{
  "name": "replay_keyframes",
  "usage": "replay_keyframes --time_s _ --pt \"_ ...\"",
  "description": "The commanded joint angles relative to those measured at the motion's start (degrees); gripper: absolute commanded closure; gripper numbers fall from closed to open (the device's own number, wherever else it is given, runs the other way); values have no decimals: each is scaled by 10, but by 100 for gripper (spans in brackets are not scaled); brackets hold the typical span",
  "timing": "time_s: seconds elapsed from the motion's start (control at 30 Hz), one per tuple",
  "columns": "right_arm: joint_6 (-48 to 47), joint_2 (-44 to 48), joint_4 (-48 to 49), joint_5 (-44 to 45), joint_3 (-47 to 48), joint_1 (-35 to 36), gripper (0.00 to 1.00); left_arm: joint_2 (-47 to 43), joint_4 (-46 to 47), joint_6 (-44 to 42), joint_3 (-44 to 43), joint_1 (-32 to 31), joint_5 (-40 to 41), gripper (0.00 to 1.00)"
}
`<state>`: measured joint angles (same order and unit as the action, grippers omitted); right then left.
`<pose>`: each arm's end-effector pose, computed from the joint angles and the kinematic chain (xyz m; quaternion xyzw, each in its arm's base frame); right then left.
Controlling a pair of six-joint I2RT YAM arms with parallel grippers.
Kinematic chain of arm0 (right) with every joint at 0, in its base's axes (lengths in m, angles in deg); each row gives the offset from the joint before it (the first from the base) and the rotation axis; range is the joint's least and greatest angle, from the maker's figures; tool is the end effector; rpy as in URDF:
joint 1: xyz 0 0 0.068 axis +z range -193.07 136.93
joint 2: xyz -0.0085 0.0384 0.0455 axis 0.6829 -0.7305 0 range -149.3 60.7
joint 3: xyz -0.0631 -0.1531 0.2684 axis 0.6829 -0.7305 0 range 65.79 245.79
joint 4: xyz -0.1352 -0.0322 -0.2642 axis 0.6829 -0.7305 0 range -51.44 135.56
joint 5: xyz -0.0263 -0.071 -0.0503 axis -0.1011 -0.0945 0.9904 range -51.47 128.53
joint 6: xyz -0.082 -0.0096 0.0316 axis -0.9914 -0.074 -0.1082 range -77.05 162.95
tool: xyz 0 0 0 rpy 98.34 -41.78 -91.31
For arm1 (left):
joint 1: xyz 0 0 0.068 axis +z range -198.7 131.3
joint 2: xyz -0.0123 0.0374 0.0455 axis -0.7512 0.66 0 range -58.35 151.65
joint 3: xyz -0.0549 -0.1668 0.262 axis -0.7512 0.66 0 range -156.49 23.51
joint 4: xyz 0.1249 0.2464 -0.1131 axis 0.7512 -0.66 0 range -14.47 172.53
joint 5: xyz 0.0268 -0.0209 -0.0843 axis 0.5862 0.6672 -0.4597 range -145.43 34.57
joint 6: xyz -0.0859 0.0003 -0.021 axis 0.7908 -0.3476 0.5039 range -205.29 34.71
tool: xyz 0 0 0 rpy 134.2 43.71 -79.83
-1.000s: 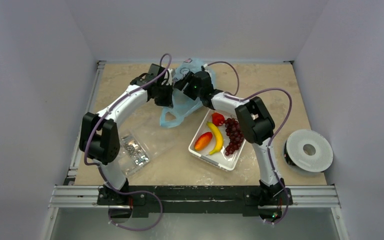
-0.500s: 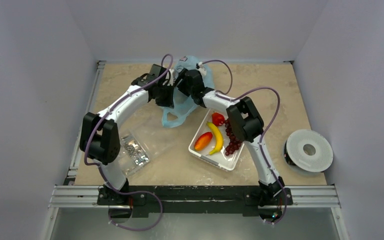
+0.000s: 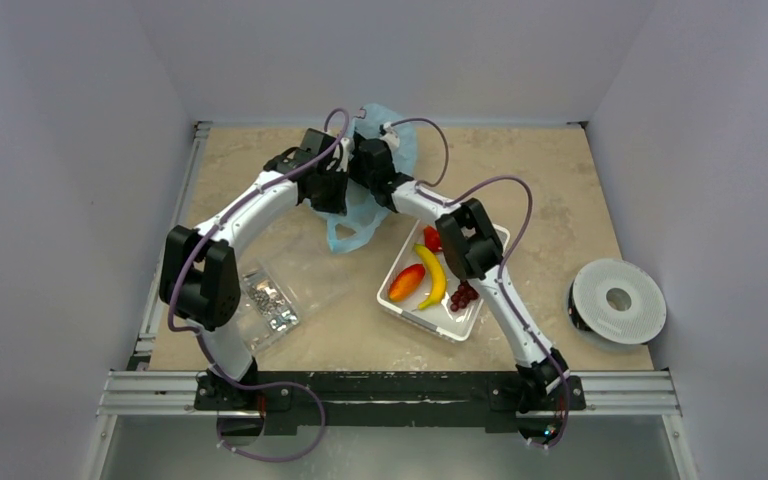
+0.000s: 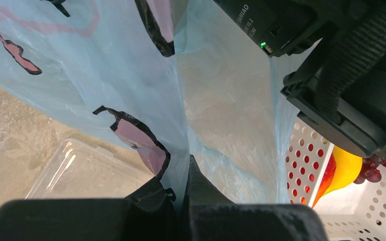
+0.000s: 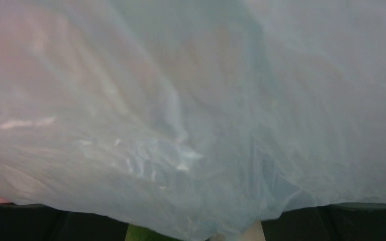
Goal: Take the fake fruits out of the plastic bag
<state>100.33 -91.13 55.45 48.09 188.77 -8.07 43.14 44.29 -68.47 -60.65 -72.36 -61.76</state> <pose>0.5911 0.3980 0.1250 0.2049 0.7863 0.3709 0.4497 0.4146 -0.1912 0.2623 0.0733 0.9511 -0.1517 0.2590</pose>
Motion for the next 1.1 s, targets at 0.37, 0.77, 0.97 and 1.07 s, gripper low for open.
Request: replay_keyframes --time_s 0.37,0.77,0.97,1.07 --pt "-27 -83 -25 50 140 5 48 -25 5 -18 -5 -6 1 100" --pt "-154 82 73 -44 -64 -5 81 -21 7 -15 -6 -6 3 100" --pt "-197 161 87 -88 -159 -6 94 -18 6 -19 -6 -6 14 100" --pt "-216 201 85 -101 -210 -6 96 -18 6 -19 -7 -5 14 100"
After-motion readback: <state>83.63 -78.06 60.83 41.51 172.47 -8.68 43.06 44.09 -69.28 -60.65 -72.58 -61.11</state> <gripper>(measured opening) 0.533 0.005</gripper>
